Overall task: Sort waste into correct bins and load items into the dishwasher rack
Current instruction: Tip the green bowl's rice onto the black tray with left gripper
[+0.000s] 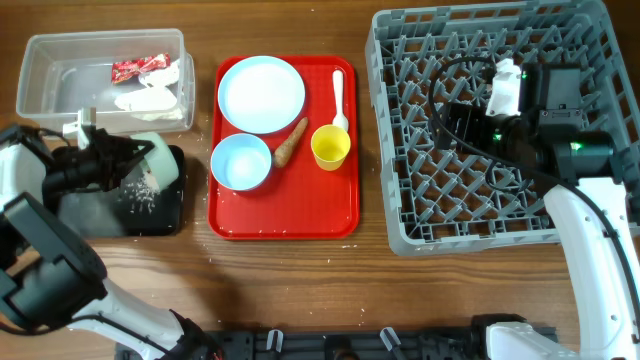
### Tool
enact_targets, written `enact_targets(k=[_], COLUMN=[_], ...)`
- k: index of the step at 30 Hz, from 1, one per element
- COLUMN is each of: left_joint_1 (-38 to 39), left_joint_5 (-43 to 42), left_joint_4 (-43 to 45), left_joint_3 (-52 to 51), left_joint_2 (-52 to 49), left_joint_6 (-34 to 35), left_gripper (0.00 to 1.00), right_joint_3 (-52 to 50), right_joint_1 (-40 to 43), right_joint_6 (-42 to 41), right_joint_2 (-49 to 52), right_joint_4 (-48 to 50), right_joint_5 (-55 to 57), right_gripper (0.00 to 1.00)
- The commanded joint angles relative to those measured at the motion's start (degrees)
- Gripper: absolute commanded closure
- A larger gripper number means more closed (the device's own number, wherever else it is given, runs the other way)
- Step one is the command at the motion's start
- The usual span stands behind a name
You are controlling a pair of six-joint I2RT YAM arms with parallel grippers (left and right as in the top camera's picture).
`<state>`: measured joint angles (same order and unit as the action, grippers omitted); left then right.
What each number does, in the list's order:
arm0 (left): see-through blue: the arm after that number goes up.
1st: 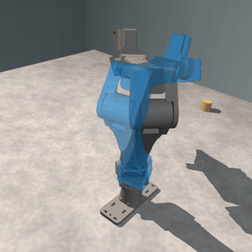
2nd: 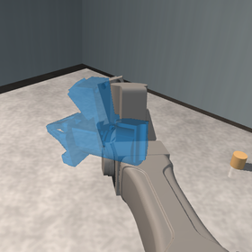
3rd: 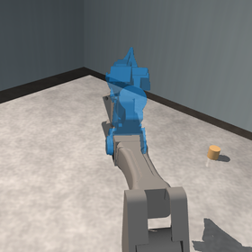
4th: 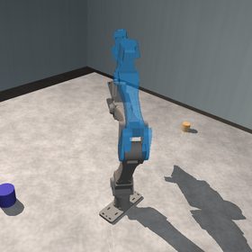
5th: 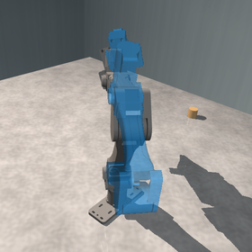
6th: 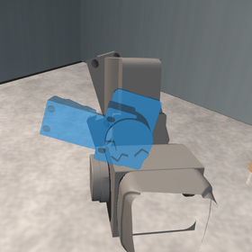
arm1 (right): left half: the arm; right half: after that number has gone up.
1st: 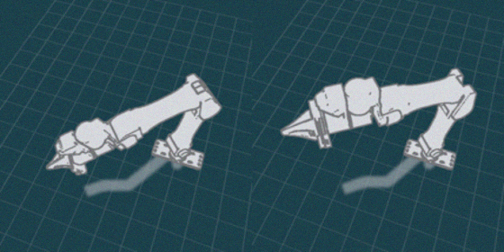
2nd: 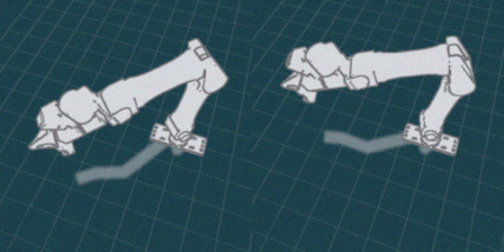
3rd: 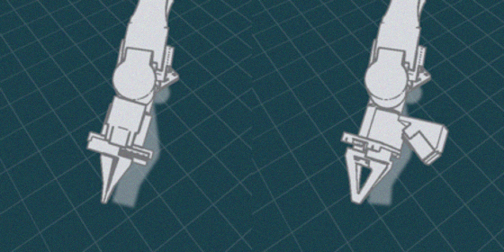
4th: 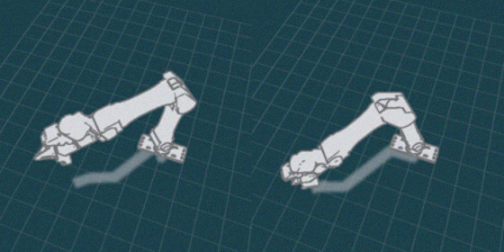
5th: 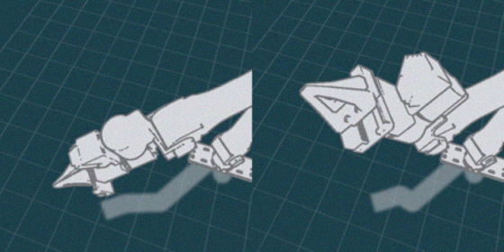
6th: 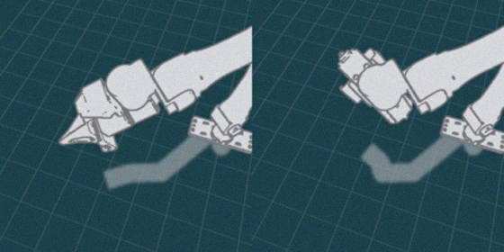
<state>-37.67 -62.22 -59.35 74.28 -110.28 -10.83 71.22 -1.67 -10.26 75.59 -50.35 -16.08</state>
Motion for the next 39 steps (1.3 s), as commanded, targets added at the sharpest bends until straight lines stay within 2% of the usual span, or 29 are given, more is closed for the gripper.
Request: enact_targets(k=[1, 9, 14, 23, 24, 25, 27, 31, 33, 35, 37, 39], left_joint_1=[-3.6, -7.5, -8.4, -10.5, -10.6, -11.2, -11.9, -12.4, -12.2, -11.6, -10.6, -9.0], left_joint_5=[-15.5, -26.6, -28.1, -27.8, -27.7, -24.1, -20.6, -20.6, -20.6, -20.5, -19.1, -17.0], left_joint_4=[-0.8, -9.8, -19.5, -20.8, -17.7, -13.8, -13.6, -14.4, -15.4, -20.5, -23.5, -24.1], left_joint_3=[-0.4, -0.4, -0.4, -0.4, -0.4, -0.4, -0.4, -0.4, -0.4, -0.4, -0.4, -0.4], left_joint_2=[-3.1, -3.2, -3.2, -3.2, -3.2, -3.2, -3.2, -3.2, -2.7, -0.2, 3.2, 6.9], left_joint_6=[-2.5, -2.1, -0.3, -1.9, -3.6, -2.3, -0.9, -1.0, -5.1, -13.1, -16.9, -17.5], left_gripper=[0.96, 0.96, 0.96, 0.96, 0.96, 0.96, 0.96, 0.96, 0.96, 0.96, 0.96, 0.96], right_joint_3=[0.8, 0.8, 0.8, 0.8, 0.8, 0.8, 0.8, 0.8, 0.8, 0.8, 0.8, 0.8], right_joint_1=[-0.1, -0.1, -0.1, -0.1, -0.1, -0.1, -0.1, -0.1, -0.1, -0.1, -0.1, -0.1], right_joint_6=[-0.4, -0.4, -0.4, -0.4, -0.4, -0.4, -0.4, -0.4, -0.4, -0.4, -0.4, -0.4], right_joint_2=[0.6, 0.7, 0.7, 0.7, 0.7, 0.7, 0.7, 0.7, 0.7, 0.7, 0.7, 0.7], right_joint_4=[-0.1, 0.0, -0.1, -0.1, 0.0, 0.0, -0.1, 0.0, 0.0, 0.1, 0.2, 0.3], right_joint_5=[-0.1, -0.1, -0.1, -0.1, -0.1, -0.1, -0.1, -0.1, -0.1, -0.1, -0.1, -0.1], right_gripper=[0.0, 0.0, 0.0, 0.0, 0.0, 0.0, 0.0, 0.0, 0.0, 0.0, 0.0, 0.01])
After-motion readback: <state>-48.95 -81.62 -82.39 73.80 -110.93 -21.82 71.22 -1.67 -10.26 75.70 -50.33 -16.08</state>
